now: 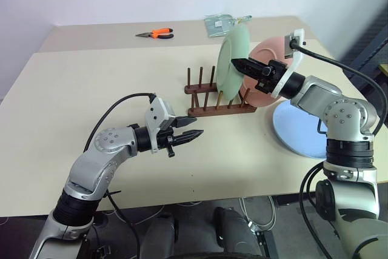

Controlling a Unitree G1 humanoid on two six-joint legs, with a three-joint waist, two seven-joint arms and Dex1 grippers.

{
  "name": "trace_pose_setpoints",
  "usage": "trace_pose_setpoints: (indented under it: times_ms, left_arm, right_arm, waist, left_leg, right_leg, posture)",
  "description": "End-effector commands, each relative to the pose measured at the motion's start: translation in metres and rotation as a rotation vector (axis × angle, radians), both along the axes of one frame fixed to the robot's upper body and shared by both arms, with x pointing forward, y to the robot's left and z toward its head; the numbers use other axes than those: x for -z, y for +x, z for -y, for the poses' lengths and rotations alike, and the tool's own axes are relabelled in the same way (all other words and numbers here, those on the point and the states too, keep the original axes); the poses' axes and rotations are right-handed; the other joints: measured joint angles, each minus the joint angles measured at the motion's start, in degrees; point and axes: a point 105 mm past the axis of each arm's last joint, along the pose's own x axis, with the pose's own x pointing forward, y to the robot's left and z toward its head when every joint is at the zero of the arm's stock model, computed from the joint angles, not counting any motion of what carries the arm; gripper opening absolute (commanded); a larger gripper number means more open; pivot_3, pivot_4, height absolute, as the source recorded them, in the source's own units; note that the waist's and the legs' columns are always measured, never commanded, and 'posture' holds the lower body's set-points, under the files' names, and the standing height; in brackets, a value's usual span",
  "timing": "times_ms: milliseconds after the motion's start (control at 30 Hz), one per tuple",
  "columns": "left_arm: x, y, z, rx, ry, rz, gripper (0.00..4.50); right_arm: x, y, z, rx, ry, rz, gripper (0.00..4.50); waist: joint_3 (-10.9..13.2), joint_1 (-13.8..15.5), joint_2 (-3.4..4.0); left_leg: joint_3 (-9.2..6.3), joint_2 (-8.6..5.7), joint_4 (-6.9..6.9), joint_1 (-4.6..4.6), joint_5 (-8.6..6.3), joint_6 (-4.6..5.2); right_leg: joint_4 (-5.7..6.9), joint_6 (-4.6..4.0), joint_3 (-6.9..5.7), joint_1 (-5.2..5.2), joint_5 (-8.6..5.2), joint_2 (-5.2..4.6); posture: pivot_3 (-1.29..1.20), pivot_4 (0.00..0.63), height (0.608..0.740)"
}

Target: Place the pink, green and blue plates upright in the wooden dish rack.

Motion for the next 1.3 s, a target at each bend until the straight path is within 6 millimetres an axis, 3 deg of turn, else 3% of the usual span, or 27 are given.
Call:
trace_pose_setpoints:
  times_ms: [33,200,267,333,400,467,567,633,700,800,900,1033,1233,1300]
  left_arm:
    - [-0.014,-0.003,0.001,0.013,-0.012,0.055,1.93]
    - [-0.015,-0.003,0.001,0.014,-0.013,0.055,1.93]
    - [-0.015,-0.003,0.002,0.016,-0.013,0.055,1.93]
    - [-0.014,-0.003,0.002,0.018,-0.013,0.054,1.93]
    - [-0.014,-0.004,0.003,0.026,-0.014,0.049,1.93]
    - [-0.012,-0.004,0.005,0.043,-0.009,0.043,1.93]
    - [-0.010,-0.004,0.006,0.058,-0.004,0.041,1.93]
    - [-0.009,-0.001,0.009,0.068,0.003,0.042,1.93]
    - [-0.009,0.000,0.011,0.076,0.007,0.044,1.93]
    - [-0.010,0.000,0.012,0.083,0.007,0.045,1.93]
    - [-0.010,-0.001,0.011,0.085,0.010,0.045,1.93]
    - [-0.009,-0.001,0.009,0.083,0.016,0.047,1.93]
    - [-0.008,-0.001,0.010,0.081,0.016,0.048,1.93]
    - [-0.007,-0.002,0.010,0.085,0.017,0.046,1.93]
  right_arm:
    - [-0.026,-0.007,0.000,0.011,-0.058,0.165,3.32]
    - [-0.049,-0.025,0.014,0.017,-0.311,0.425,3.32]
    - [-0.063,-0.043,0.035,0.010,-0.394,0.500,3.32]
    - [-0.066,-0.057,0.051,-0.009,-0.436,0.491,3.32]
    - [-0.057,-0.075,0.072,-0.058,-0.426,0.368,3.87]
    - [-0.026,-0.087,0.087,-0.061,-0.563,0.247,4.46]
    - [0.006,-0.090,0.096,-0.038,-0.682,0.146,4.46]
    - [0.056,-0.089,0.101,-0.001,-0.777,0.029,4.46]
    - [0.094,-0.086,0.106,0.057,-0.851,-0.035,4.46]
    - [0.124,-0.079,0.119,0.147,-0.943,-0.080,4.46]
    - [0.140,-0.078,0.125,0.184,-0.967,-0.123,4.46]
    - [0.145,-0.067,0.153,0.316,-1.046,-0.151,3.21]
    - [0.129,-0.049,0.168,0.439,-1.044,-0.099,0.19]
    - [0.108,-0.036,0.176,0.551,-1.033,-0.019,0.08]
  waist:
    - [0.00,0.01,0.00]
    - [0.01,0.14,0.00]
    - [0.01,0.28,-0.01]
    - [0.02,0.38,-0.03]
    - [0.03,0.40,-0.07]
    - [0.01,0.47,-0.17]
    - [0.01,-0.05,-0.17]
    - [-0.03,-0.10,-0.12]
    - [-0.04,0.05,-0.24]
    - [0.03,0.14,-0.13]
    - [0.03,0.29,-0.13]
    - [0.01,0.30,-0.20]
    - [0.03,0.31,-0.23]
    - [0.04,0.05,-0.24]
  left_leg:
    - [0.00,0.00,0.00,0.00,0.00,0.00]
    - [0.00,-0.02,0.01,-0.03,0.00,0.00]
    - [0.00,-0.01,0.00,-0.04,0.00,0.00]
    - [-0.02,-0.01,0.00,-0.06,0.00,0.00]
    - [0.00,-0.02,0.00,-0.02,-0.01,0.01]
    - [-0.02,-0.01,0.00,0.00,-0.03,0.04]
    - [0.04,0.03,0.01,0.04,-0.04,0.06]
    - [0.23,0.06,0.01,0.02,-0.04,0.05]
    - [0.18,0.11,0.00,0.06,-0.04,0.05]
    - [0.16,0.05,0.04,0.03,-0.04,0.04]
    - [0.20,-0.03,0.06,-0.03,-0.03,0.04]
    - [0.16,-0.02,0.08,0.05,-0.04,0.04]
    - [0.13,-0.03,0.11,0.02,-0.04,0.04]
    - [0.14,-0.02,0.10,0.05,-0.04,0.04]
  right_leg:
    - [0.00,0.00,0.00,0.00,0.00,0.00]
    - [-0.04,0.06,-0.01,0.00,-0.02,-0.02]
    - [-0.05,0.09,-0.01,0.01,-0.05,-0.02]
    - [-0.07,0.10,-0.04,0.02,-0.06,-0.03]
    - [-0.11,0.09,-0.03,0.06,-0.06,-0.03]
    - [-0.13,0.05,-0.05,0.12,-0.06,-0.04]
    - [-0.10,0.20,-0.04,0.13,-0.17,-0.03]
    - [-0.04,0.19,0.05,0.11,-0.15,-0.04]
    - [-0.02,0.19,0.00,0.12,-0.17,0.02]
    - [-0.05,0.19,0.02,0.03,-0.16,-0.04]
    - [-0.06,0.19,0.05,-0.01,-0.13,-0.11]
    - [-0.07,0.19,0.03,0.09,-0.14,-0.09]
    - [-0.08,0.18,0.03,0.11,-0.14,-0.09]
    - [-0.08,0.17,0.03,0.11,-0.13,-0.09]
  posture:
    - [0.00,0.150,0.740]
    - [0.00,0.150,0.740]
    - [0.00,0.150,0.740]
    - [0.00,0.150,0.740]
    - [0.00,0.150,0.740]
    - [0.00,0.150,0.740]
    - [0.00,0.150,0.740]
    - [0.00,0.150,0.740]
    - [0.00,0.150,0.740]
    - [0.00,0.150,0.740]
    - [0.00,0.150,0.740]
    - [0.00,0.150,0.740]
    - [0.00,0.150,0.740]
    - [0.00,0.150,0.740]
